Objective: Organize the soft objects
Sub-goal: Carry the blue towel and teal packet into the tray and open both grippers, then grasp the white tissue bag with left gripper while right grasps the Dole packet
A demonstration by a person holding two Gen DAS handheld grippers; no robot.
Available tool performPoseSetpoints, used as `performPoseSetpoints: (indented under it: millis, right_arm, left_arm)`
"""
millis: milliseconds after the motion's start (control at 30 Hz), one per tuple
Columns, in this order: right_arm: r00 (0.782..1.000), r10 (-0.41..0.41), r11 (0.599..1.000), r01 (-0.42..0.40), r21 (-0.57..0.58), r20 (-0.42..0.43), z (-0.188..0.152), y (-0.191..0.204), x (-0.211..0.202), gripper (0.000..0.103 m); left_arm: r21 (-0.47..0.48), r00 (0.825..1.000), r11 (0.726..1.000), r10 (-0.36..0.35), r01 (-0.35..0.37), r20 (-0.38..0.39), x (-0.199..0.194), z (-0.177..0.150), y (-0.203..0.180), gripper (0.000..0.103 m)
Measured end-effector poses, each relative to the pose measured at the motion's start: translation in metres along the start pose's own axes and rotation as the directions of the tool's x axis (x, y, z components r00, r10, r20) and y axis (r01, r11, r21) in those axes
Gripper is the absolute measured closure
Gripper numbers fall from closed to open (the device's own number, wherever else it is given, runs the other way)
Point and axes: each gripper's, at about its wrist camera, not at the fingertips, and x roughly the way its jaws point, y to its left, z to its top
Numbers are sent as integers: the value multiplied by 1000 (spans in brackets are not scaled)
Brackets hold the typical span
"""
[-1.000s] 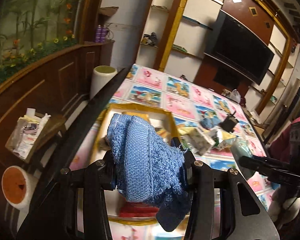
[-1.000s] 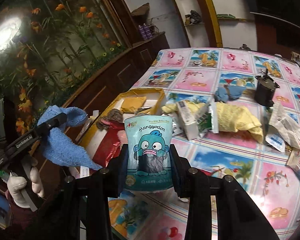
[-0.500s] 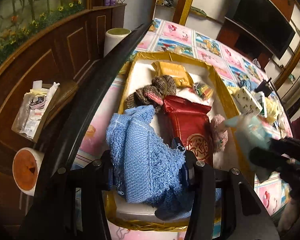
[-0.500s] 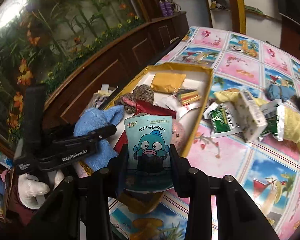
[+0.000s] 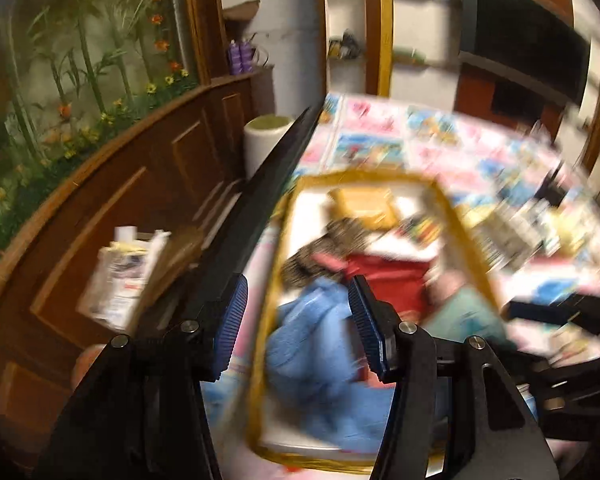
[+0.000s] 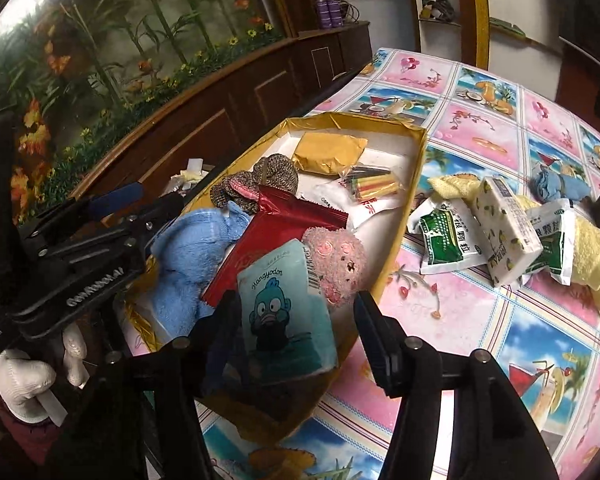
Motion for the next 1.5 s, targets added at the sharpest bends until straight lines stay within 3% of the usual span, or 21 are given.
performPoseSetpoints:
  millis: [100,233,400,533,600,667,800,933,1000,1100,1133,1200,1267,1333,1433,1500]
  right_arm:
    - [999,12,1000,-13,25,31,-6,-12,-11,44]
    - [996,7,997,-14,79,87,-20,-36,-31,44]
    - [993,-29,983,7,184,116,-40,-80,-50,44]
    - [988,-90,960,53,275,123,-61,-123,-68,44]
    - [983,-127,945,80,316,130,-71,-144,-80,44]
    - [974,-181,925,120,361,139,-81,-168,-95,44]
    - [933,-324,847,213,487,155,-94,-225,-128,44]
    - [895,-413,776,248,579,170,-78,-282,-145,44]
    - [890,-418,762,236,603,181,-62,-307,-143,44]
    - [898,-414,762,254,595,146,-38,-338,-125,44]
    - [908,-400,769,257,586,126,-34,-346,-117,44]
    - [949,-306,790,207,577,78,-32,-360,-98,44]
    - [981,-179,816,105,568,75,-37,-356,-89,44]
    - [995,-31,848,-26,529,98,-45,-337,-91,44]
    - [973,223,875,-229,427,63,-62,-286,-89,44]
    - [951,308,895,-295,334,15,-76,-250,-92,44]
  left_arm:
    - [-78,987,985,-151,155,50,-21,5,3,50]
    - [-58,946,946,-317,320,62,-42,2,-21,48]
    - [19,897,897,-441,441,-7,-46,-7,-76,44]
    - [52,852,854,-510,518,-118,-39,-20,-121,44]
    - [61,833,837,-529,543,-162,-36,-27,-139,44]
    - [78,827,832,-529,550,-189,-37,-36,-153,44]
    - [76,815,825,-533,560,-226,-33,-46,-169,44]
    - [57,800,818,-542,572,-256,-31,-55,-181,44]
    - [57,796,816,-543,576,-267,-32,-58,-186,44]
    - [70,805,823,-529,564,-267,-37,-60,-188,44]
    - [70,809,827,-523,558,-266,-38,-61,-187,44]
    - [63,815,833,-517,549,-264,-37,-60,-183,44]
    - [61,818,837,-513,544,-258,-37,-59,-179,44]
    - [53,817,836,-518,546,-253,-35,-58,-176,44]
    - [41,807,830,-527,556,-267,-28,-58,-179,44]
    - [43,799,824,-534,566,-278,-26,-60,-183,44]
